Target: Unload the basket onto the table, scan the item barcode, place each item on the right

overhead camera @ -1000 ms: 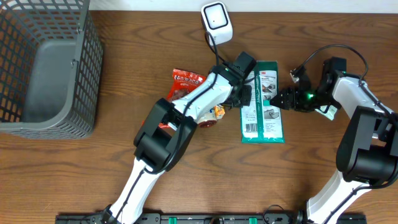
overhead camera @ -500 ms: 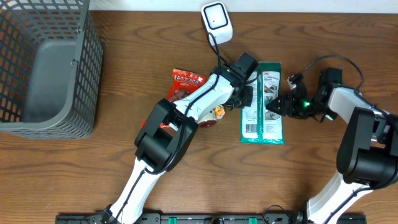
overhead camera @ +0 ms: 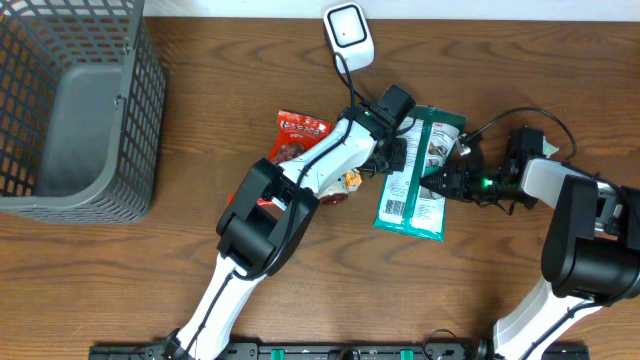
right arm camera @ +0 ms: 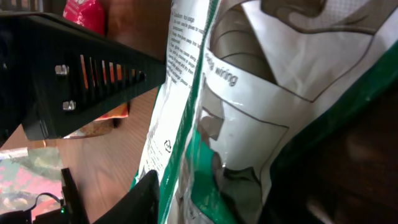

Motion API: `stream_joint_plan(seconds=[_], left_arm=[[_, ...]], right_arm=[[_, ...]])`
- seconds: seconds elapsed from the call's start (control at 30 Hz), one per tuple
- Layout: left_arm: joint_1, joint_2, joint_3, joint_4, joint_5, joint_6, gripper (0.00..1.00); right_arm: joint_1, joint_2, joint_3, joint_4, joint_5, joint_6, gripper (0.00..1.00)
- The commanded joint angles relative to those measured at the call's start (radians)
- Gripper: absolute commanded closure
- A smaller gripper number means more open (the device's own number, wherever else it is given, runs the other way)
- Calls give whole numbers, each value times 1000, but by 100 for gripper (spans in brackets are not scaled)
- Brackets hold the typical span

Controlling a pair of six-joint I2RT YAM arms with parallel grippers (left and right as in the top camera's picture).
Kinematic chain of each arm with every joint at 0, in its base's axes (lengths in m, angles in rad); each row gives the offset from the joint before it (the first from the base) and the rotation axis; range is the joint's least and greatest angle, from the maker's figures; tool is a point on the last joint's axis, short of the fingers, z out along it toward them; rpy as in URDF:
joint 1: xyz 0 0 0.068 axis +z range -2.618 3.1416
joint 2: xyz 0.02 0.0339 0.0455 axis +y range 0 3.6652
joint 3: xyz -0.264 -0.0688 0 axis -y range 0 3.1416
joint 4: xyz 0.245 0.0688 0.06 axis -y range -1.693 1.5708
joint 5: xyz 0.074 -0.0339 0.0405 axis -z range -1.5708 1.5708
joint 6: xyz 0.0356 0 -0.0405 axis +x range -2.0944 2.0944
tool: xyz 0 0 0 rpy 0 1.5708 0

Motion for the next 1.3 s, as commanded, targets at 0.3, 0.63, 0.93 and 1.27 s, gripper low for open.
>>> stream_joint_plan(seconds=[0.3, 0.63, 0.93, 1.27], left_arm=[[-8, 56, -8, -14, -11, -1, 92], [-8, 56, -8, -14, -11, 0, 92], [2, 6, 19, -15, -11, 49, 87], [58, -320, 22, -104, -151, 91, 60]], right_arm=[[31, 18, -23, 47, -16, -11, 58], [60, 18, -28, 68, -47, -7, 78], [60, 18, -28, 71, -46, -7, 94], [60, 18, -26, 74, -41, -7, 99]])
